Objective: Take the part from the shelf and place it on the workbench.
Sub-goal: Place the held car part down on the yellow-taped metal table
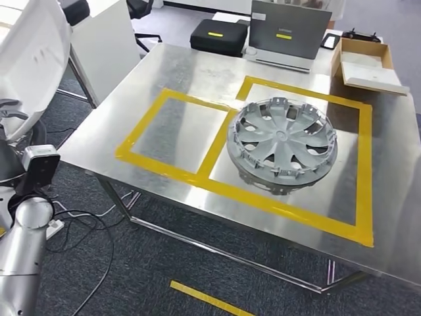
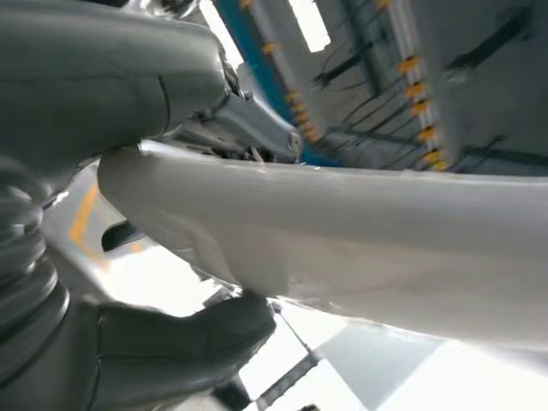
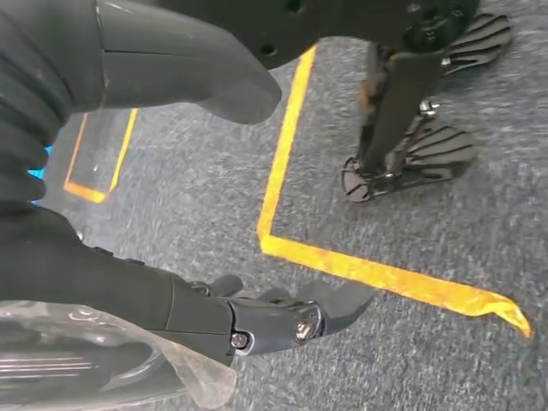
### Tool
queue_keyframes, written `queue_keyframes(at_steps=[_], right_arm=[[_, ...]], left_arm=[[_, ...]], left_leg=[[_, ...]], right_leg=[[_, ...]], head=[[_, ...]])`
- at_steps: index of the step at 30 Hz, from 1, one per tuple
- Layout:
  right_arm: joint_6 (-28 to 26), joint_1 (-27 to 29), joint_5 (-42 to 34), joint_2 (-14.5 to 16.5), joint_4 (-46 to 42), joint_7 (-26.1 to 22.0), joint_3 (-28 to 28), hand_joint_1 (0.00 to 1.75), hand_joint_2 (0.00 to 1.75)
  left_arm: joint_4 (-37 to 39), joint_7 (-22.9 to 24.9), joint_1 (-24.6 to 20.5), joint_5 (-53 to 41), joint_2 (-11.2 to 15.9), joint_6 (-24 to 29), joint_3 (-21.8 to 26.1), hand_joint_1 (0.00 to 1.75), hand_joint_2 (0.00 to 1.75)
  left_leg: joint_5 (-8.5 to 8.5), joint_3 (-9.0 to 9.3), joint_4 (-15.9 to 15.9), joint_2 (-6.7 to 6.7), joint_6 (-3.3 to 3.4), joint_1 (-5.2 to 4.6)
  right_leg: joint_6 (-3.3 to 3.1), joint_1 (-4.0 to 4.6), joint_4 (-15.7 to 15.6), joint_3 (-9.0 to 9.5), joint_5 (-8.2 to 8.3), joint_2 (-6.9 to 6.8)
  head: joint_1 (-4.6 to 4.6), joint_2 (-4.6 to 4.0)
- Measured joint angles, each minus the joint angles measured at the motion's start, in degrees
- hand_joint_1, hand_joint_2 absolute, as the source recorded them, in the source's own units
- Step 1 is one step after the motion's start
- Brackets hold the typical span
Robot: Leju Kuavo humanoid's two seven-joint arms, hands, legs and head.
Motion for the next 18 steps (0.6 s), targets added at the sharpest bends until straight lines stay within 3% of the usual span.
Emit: queue_keyframes(at_steps=[2, 4, 5, 7, 8, 9, 10, 12, 13, 15, 18], right_arm=[[0.0, 0.0, 0.0, 0.0, 0.0, 0.0, 0.0, 0.00, 1.75], [0.0, -0.1, 0.0, 0.0, 0.0, 0.0, 0.0, 0.00, 1.75], [0.0, -0.2, 0.0, 0.0, 0.0, 0.0, 0.0, 0.00, 1.75], [0.1, -0.2, 0.0, 0.0, 0.0, 0.0, 0.0, 0.00, 1.75], [0.1, -0.1, 0.0, 0.0, 0.0, 0.0, 0.0, 0.00, 1.75], [0.1, 0.0, 0.0, 0.1, 0.0, 0.0, 0.0, 0.00, 1.75], [0.1, 0.0, 0.0, 0.1, 0.0, 0.0, 0.0, 0.00, 1.75], [0.1, 0.0, 0.0, 0.1, 0.0, 0.0, 0.0, 0.00, 1.75], [0.1, -0.1, 0.0, 0.0, 0.0, 0.0, 0.0, 0.00, 1.75], [0.1, -0.1, 0.0, 0.0, 0.0, 0.0, 0.0, 0.00, 1.75], [0.2, -0.1, 0.0, 0.0, 0.0, 0.0, 0.0, 0.00, 1.75]], left_arm=[[0.1, 0.3, -0.2, 0.2, 0.3, -0.2, -0.5, 1.75, 1.75], [0.2, 0.3, -0.6, 0.3, 0.4, -0.3, -0.9, 1.75, 1.75], [0.2, 0.3, -0.7, 0.3, 0.5, -0.4, -1.1, 1.75, 1.75], [0.2, 0.3, -0.8, 0.3, 0.6, -0.4, -1.5, 1.75, 1.75], [0.3, 0.3, -0.8, 0.3, 0.6, -0.5, -1.7, 1.75, 1.75], [0.4, 0.3, -0.8, 0.3, 0.6, -0.5, -1.8, 1.75, 1.75], [0.5, 0.3, -0.8, 0.3, 0.7, -0.5, -1.9, 1.75, 1.75], [0.5, 0.6, -0.9, 0.3, 0.7, -0.8, -2.0, 1.75, 1.75], [0.6, 1.0, -1.0, 0.4, 0.7, -1.2, -2.2, 1.75, 1.75], [1.1, 2.3, -1.4, 0.4, 1.1, -2.9, -2.6, 1.75, 1.75], [3.4, 4.5, -2.7, -0.5, 2.4, -7.8, -4.1, 1.75, 1.75]], left_leg=[[-0.07, 0.29, -0.1, -0.13, 0.75, -0.02], [-0.28, 0.64, -0.5, -0.15, 1.34, 0.15], [-0.45, 0.82, -0.6, -0.12, 1.64, 0.18], [-0.92, 1.07, -0.6, -0.09, 2.08, 0.05], [-1.17, 1.24, -0.6, -0.09, 2.19, -0.04], [-1.44, 1.51, -0.6, -0.12, 2.24, -0.11], [-1.73, 1.90, -0.6, -0.15, 2.23, -0.17], [-2.39, 2.86, -0.7, -0.21, 2.06, -0.25], [-2.69, 3.20, -0.6, -0.28, 1.86, -0.34], [-2.96, 3.45, -0.7, -0.40, 1.34, -0.39], [-3.21, 3.42, -0.6, -0.39, 0.42, -0.29]], right_leg=[[0.67, -0.06, -0.3, -0.06, -0.66, -0.08], [1.18, -0.10, 1.9, -0.93, -2.17, -0.18], [1.38, -0.13, 4.8, -2.56, -3.62, -0.21], [1.58, -0.14, 12.8, -7.61, -6.48, -0.22], [1.58, -0.15, 15.7, -9.83, -6.80, -0.22], [1.51, -0.13, 16.5, -11.15, -5.90, -0.22], [1.35, -0.09, 15.0, -11.31, -3.80, -0.22], [0.73, 0.09, 7.7, -9.20, 1.70, -0.19], [0.42, 0.22, 4.3, -7.81, 3.52, -0.16], [0.00, 0.50, 1.2, -6.42, 4.57, -0.12], [-0.72, 0.32, 0.4, -5.91, 4.92, -0.17]], head=[[0.08, 0.00], [0.13, 0.00], [0.14, 0.00], [0.14, 0.00], [0.14, 0.00], [0.14, 0.00], [0.14, 0.00], [0.15, 0.00], [0.14, 0.00], [0.12, 0.00], [0.08, 0.00]])
